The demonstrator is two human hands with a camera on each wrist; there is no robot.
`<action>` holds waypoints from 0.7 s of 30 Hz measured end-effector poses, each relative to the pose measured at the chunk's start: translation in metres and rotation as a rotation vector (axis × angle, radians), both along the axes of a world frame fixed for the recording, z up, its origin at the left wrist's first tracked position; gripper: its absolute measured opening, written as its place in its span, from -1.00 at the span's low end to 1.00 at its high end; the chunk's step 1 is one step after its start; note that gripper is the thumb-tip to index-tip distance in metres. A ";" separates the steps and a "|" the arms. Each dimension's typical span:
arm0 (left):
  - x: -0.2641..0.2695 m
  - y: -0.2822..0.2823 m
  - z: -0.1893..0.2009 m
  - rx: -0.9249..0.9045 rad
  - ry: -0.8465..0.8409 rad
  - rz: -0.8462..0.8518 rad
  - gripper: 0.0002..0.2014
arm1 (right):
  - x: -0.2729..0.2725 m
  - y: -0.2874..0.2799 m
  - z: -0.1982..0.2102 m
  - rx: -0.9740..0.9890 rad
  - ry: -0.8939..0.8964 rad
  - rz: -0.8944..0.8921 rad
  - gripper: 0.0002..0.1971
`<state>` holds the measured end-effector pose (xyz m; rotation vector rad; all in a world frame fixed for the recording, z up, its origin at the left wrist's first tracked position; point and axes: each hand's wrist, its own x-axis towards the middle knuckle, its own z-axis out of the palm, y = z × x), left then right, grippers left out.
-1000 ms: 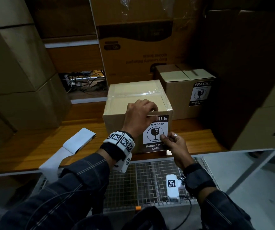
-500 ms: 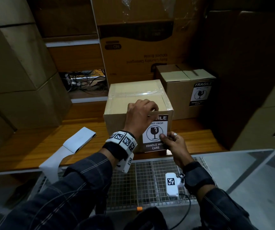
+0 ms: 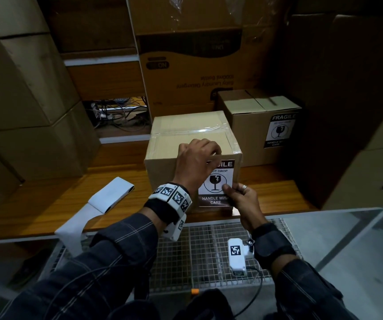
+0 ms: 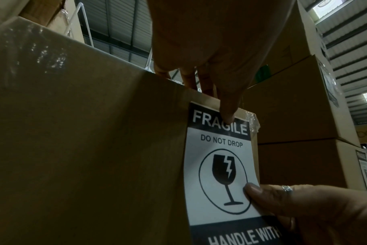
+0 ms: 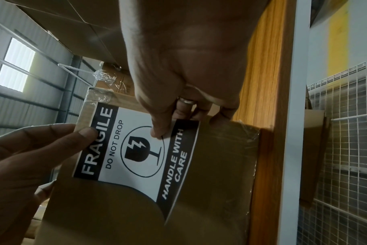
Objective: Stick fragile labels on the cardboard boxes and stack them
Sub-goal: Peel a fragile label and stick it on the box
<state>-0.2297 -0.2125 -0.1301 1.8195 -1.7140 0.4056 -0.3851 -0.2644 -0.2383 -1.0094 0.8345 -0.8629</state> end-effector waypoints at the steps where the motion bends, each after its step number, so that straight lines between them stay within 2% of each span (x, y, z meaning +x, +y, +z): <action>1: 0.000 0.000 0.000 0.000 -0.003 -0.003 -0.84 | 0.000 0.000 0.000 0.009 -0.006 -0.005 -0.77; 6: 0.000 0.001 0.001 0.003 -0.003 -0.009 -0.85 | -0.002 0.004 -0.002 0.032 0.007 -0.012 -0.75; 14: 0.000 0.000 -0.001 -0.007 0.004 -0.005 -0.86 | -0.012 0.021 -0.033 0.088 0.129 -0.046 -0.74; 21: 0.001 0.000 -0.001 -0.014 0.018 -0.007 -0.87 | -0.007 0.020 -0.035 0.162 0.094 -0.049 -0.77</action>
